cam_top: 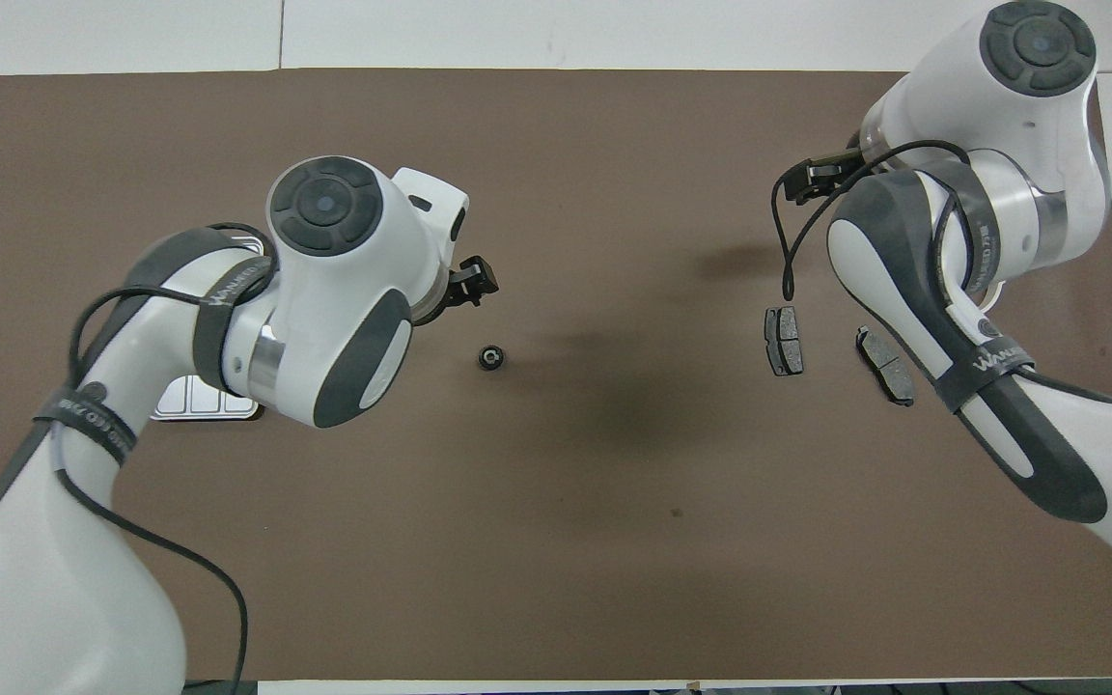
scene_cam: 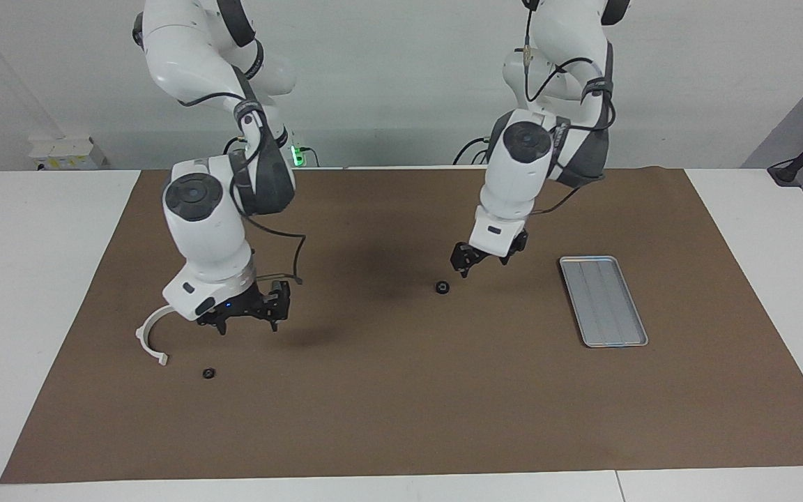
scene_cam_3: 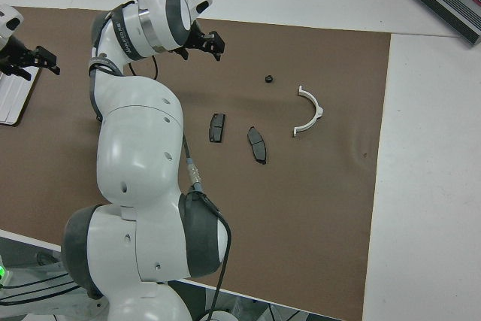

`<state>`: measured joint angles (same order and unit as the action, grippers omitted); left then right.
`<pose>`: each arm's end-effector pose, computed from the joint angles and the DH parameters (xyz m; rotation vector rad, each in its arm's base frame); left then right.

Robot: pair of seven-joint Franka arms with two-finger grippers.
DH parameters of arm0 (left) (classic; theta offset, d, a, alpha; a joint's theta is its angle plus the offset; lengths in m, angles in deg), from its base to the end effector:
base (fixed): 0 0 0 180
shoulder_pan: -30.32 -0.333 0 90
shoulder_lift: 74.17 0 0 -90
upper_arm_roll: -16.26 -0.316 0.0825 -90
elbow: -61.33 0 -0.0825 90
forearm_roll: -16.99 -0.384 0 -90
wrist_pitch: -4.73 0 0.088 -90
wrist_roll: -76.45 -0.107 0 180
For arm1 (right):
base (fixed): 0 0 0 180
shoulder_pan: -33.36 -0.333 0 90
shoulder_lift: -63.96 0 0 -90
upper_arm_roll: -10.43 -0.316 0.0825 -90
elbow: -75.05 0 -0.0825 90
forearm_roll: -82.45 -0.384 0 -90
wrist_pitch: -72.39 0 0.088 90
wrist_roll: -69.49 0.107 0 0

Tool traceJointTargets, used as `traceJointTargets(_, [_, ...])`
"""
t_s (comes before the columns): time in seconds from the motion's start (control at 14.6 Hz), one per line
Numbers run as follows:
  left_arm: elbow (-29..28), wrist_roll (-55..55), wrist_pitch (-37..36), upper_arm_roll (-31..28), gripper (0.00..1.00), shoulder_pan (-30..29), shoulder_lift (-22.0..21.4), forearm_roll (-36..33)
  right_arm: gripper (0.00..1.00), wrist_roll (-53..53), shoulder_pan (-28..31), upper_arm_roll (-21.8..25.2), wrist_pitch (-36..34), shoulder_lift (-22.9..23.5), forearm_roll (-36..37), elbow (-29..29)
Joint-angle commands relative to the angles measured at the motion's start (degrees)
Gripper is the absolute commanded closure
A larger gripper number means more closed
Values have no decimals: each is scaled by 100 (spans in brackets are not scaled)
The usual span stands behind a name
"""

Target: Pick bearing gear from pile to tray

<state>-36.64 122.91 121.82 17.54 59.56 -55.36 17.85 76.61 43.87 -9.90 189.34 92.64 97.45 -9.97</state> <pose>0.5589 -0.3290 0.3997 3.0901 0.4453 -0.0133 0.6992 0.0647 0.4069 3.0746 0.1662 0.1537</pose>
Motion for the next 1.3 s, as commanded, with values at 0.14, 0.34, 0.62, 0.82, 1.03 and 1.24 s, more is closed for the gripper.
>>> traceJointTargets(0.14, [-345,390,700,-102,0,311,360,-182,0,-817,724,-94,1311,14,38,-946])
traceJointTargets(0.34, [-608,433,875,-93,0,320,299,-148,0,-1001,917,-94,1654,330,47,-894])
traceJointTargets(0.62, [-1083,495,1482,-84,0,372,211,-121,0,-975,909,-94,1708,647,47,-657])
traceJointTargets(0.82, [-1242,565,1501,-93,0,452,185,-121,0,-949,839,-94,1656,841,91,-463])
traceJointTargets(1.03, [-1216,767,1518,-93,1,478,193,-121,0,-923,733,-77,1647,972,99,-411])
traceJointTargets(1.24, [-1225,838,1588,-93,5,548,211,-121,0,-923,742,-68,1629,1166,134,-199])
